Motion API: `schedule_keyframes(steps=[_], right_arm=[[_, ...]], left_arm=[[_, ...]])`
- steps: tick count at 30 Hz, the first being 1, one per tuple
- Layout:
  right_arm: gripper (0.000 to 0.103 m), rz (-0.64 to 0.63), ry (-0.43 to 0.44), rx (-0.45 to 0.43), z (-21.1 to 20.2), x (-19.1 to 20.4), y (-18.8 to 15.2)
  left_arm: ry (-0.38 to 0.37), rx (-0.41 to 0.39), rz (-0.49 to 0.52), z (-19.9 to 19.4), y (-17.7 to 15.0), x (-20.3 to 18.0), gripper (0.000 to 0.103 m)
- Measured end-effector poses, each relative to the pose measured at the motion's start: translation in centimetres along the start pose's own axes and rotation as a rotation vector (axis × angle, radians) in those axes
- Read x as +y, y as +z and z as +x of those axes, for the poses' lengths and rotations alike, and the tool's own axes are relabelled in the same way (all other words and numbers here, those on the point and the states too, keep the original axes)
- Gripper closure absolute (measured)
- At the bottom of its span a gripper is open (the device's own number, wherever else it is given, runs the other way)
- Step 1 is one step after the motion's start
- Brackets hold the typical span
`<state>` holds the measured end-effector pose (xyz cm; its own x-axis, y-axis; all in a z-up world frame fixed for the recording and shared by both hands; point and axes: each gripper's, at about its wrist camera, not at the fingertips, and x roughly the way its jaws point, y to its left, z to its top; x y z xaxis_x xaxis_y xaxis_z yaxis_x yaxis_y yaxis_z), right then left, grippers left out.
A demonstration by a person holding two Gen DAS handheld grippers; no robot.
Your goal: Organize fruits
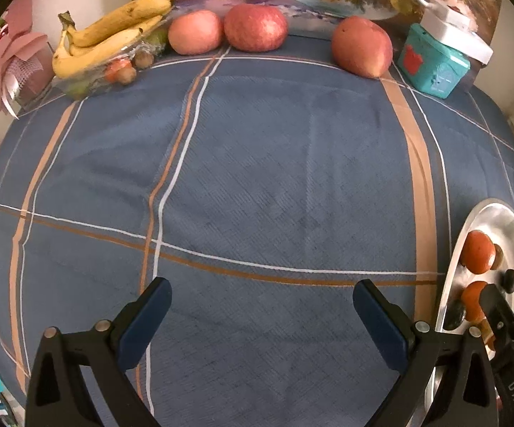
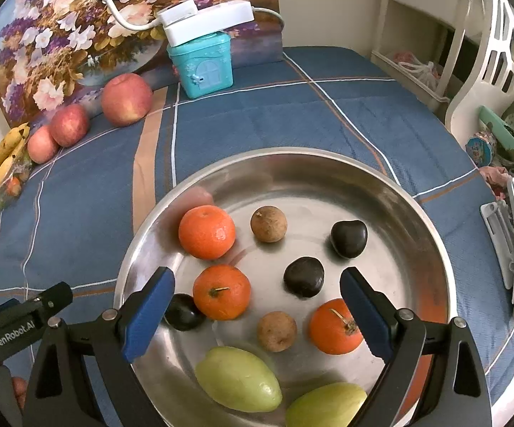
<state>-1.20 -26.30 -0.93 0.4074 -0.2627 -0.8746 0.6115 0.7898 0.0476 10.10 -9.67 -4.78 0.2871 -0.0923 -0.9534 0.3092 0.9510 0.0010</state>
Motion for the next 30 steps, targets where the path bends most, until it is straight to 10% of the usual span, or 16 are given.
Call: schedule_keyframes(steps=[16, 30], right_arm=[[0.009, -0.051, -0.013, -0.017, -1.3, 1.9, -0.6], [0.009, -0.071, -0.009, -0.010, -3.4, 2.7, -2.2]], left_arm=[[0.181, -0.075, 0.081, -1.6, -0.8, -0.1, 0.000], [0.158, -0.056, 0.097, -3.0, -3.4, 1.0, 0.000]])
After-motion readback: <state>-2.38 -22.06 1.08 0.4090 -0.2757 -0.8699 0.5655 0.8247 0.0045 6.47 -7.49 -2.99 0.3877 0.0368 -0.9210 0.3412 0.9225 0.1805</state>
